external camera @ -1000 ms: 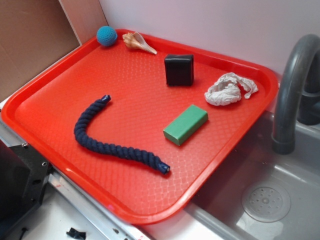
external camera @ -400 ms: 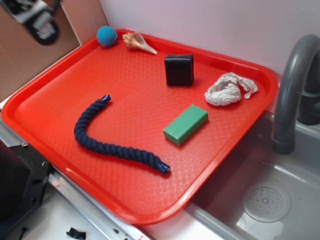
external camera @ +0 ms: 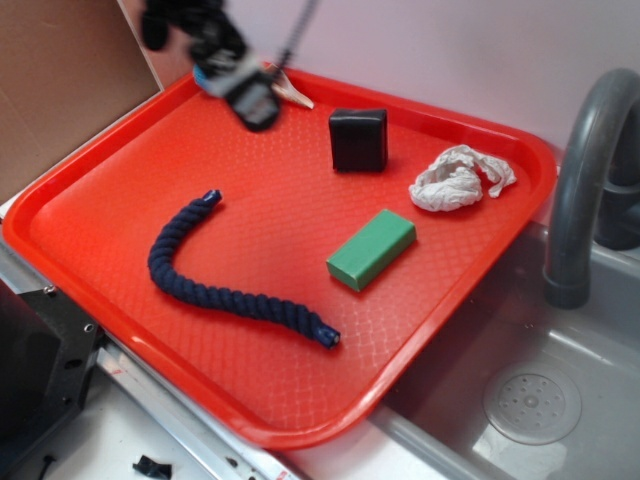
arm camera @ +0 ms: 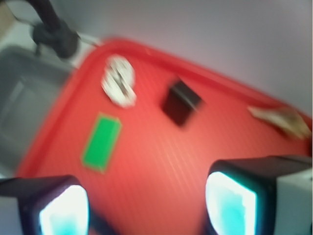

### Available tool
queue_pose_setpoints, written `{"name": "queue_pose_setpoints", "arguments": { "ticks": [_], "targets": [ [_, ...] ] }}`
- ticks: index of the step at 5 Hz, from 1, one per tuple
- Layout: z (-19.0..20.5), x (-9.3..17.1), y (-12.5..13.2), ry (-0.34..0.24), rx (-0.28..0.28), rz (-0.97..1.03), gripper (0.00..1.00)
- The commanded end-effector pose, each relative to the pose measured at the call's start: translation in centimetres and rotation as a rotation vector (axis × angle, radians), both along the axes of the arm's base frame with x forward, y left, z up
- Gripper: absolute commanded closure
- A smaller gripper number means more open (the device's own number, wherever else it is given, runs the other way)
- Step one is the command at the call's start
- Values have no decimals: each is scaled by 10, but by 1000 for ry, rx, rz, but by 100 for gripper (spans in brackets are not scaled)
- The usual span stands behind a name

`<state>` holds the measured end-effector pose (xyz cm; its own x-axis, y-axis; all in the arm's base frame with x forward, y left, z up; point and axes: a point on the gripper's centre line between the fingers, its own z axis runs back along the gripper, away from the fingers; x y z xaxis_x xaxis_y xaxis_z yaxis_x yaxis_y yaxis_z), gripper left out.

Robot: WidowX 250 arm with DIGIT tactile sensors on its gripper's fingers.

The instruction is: Grab the white paper.

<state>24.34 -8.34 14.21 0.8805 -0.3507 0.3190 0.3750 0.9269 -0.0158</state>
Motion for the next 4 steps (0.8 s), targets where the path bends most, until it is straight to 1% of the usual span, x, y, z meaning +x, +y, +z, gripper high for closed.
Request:
{"name": "queue_pose_setpoints", "arguments": {
  "ticks": [1, 2, 3, 4],
  "targets": [
    [-22, 55, -40, -25, 31, -103, 0],
    [-41, 71, -54, 10, 44, -136, 0],
    [-67, 82, -67, 66, 76, -203, 0],
    [-84, 83, -74, 111, 102, -257, 0]
  ]
}}
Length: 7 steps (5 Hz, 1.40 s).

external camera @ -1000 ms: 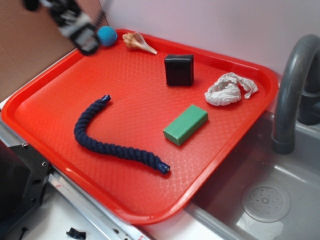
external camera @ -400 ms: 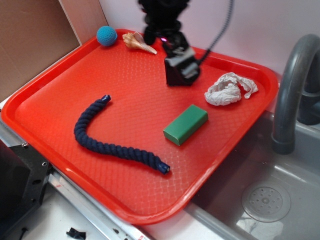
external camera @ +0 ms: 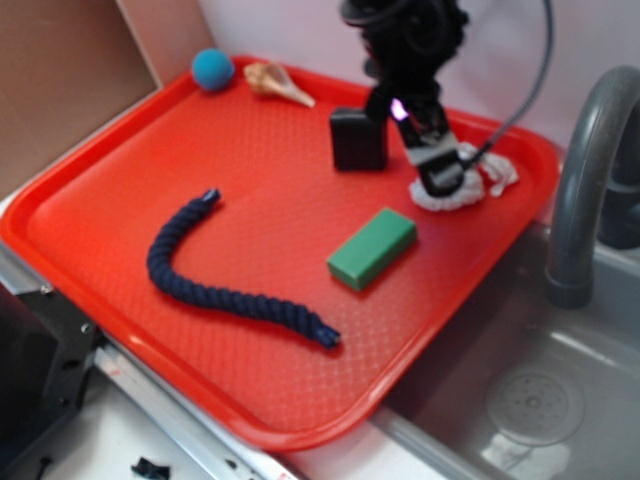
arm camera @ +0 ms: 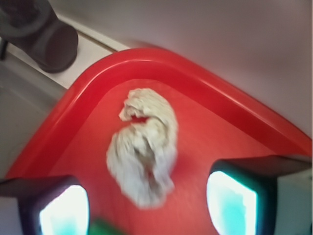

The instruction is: Grab the white paper.

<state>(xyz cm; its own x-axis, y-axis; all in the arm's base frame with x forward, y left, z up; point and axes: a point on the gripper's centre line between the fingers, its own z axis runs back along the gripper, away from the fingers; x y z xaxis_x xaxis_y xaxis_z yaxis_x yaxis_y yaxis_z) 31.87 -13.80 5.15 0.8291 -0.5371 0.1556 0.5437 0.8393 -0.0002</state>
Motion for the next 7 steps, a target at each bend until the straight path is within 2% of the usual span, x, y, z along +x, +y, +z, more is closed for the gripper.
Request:
{"name": "queue_pose_setpoints", "arguments": {
  "ticks": [1, 2, 3, 4, 5, 6, 7],
  "targets": [
    [-3, 10, -21, 3, -15, -72, 0],
    [-19, 10, -19, 34, 60, -52, 9],
    [-22, 11, -18, 31, 79, -34, 100],
    [-28, 12, -16, 38, 107, -3, 100],
    [-12, 5, -4, 64, 120, 114, 100],
    [30, -8, 14, 130, 165, 242, 100],
    [77, -41, 40, 102, 11, 351, 100]
  ]
}}
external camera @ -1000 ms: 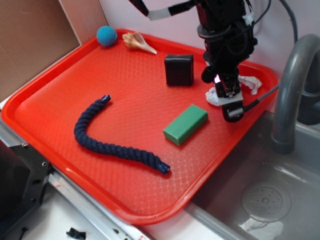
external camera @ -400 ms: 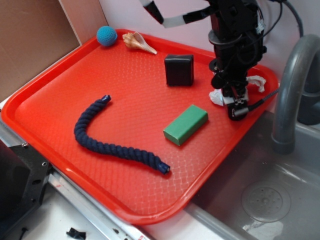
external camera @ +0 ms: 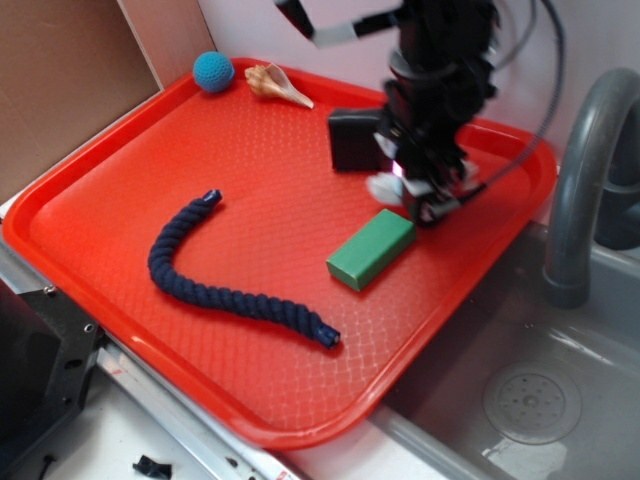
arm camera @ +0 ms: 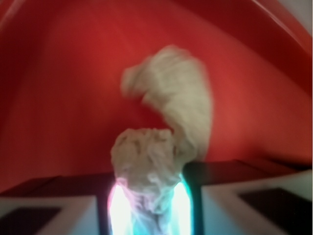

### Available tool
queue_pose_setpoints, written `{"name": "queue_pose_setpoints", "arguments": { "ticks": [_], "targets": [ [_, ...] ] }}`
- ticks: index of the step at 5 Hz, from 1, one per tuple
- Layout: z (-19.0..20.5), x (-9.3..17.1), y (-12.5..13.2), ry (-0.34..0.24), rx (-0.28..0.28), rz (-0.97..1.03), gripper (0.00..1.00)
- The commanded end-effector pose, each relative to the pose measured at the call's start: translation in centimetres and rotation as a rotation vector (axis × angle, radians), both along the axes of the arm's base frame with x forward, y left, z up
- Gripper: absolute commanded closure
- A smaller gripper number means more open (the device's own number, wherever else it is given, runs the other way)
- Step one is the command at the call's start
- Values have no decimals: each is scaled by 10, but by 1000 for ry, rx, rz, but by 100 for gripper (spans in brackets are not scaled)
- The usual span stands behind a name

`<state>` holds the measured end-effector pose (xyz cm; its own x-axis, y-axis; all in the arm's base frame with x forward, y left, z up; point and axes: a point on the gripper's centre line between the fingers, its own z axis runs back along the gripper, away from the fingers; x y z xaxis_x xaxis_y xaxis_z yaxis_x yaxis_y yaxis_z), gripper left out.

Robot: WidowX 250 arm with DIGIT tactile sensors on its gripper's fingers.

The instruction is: Grab the white paper.

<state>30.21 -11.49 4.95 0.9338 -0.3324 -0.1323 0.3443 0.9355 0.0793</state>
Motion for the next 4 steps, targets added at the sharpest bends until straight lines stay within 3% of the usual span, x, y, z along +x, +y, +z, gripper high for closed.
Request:
{"name": "queue_pose_setpoints", "arguments": {
  "ticks": [1, 2, 3, 4],
  "targets": [
    [128, -68, 39, -208, -163, 164, 100],
    [155, -100, 48, -214, -142, 193, 100],
    [158, -114, 44, -206, -55, 260, 100],
    [168, -117, 54, -195, -45, 250, 100]
  ]
}}
